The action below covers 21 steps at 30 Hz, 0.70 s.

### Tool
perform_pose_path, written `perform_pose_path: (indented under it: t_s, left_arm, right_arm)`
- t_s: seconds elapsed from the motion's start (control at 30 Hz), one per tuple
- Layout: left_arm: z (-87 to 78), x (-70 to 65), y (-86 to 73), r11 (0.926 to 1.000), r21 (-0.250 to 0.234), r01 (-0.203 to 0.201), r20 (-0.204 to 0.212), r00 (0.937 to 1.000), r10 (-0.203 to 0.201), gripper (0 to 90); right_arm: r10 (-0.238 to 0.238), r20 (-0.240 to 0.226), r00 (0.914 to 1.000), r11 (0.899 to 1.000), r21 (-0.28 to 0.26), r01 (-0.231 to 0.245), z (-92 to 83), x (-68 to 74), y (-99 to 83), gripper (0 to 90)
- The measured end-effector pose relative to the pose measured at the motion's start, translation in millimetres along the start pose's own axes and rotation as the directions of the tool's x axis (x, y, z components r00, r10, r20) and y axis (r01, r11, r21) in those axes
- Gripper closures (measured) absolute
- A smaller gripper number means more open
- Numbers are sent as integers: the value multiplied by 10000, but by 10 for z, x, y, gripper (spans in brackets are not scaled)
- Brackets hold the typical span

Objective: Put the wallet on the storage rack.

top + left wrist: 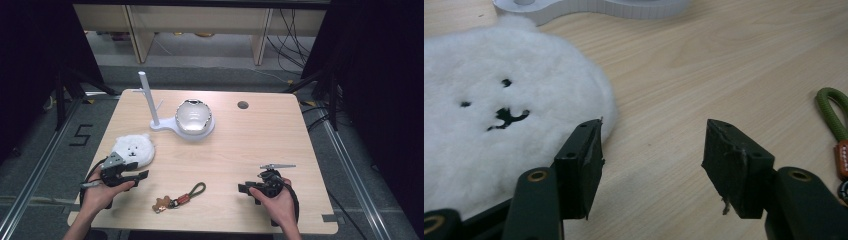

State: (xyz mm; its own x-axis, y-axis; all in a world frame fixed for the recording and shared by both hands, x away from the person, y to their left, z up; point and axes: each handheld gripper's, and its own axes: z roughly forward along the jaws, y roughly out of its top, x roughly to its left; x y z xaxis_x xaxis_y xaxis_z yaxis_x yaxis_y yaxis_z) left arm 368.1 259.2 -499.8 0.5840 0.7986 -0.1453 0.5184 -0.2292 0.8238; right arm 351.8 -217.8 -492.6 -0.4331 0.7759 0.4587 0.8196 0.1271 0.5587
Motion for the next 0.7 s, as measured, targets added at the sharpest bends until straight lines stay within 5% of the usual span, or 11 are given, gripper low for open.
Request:
perform_pose_path:
  t_s: [0.4, 0.57, 0.7]
  left_arm:
    - [-92, 79, 118, 9992, -72, 397, -767, 9963, -401, 381]
    - [-105, 133, 154, 9992, -113, 388, -706, 9967, -395, 373]
    - [-177, 351, 248, 9973, -88, 733, -1496, 9860, -738, 365]
  right_arm:
    - [37, -80, 10000, 10000, 90, -37, -22, 14, 42, 565]
    - [112, 197, 9997, 9997, 210, -116, 9, 32, 45, 562]
    - [52, 359, 9993, 9994, 342, -64, 13, 68, 47, 561]
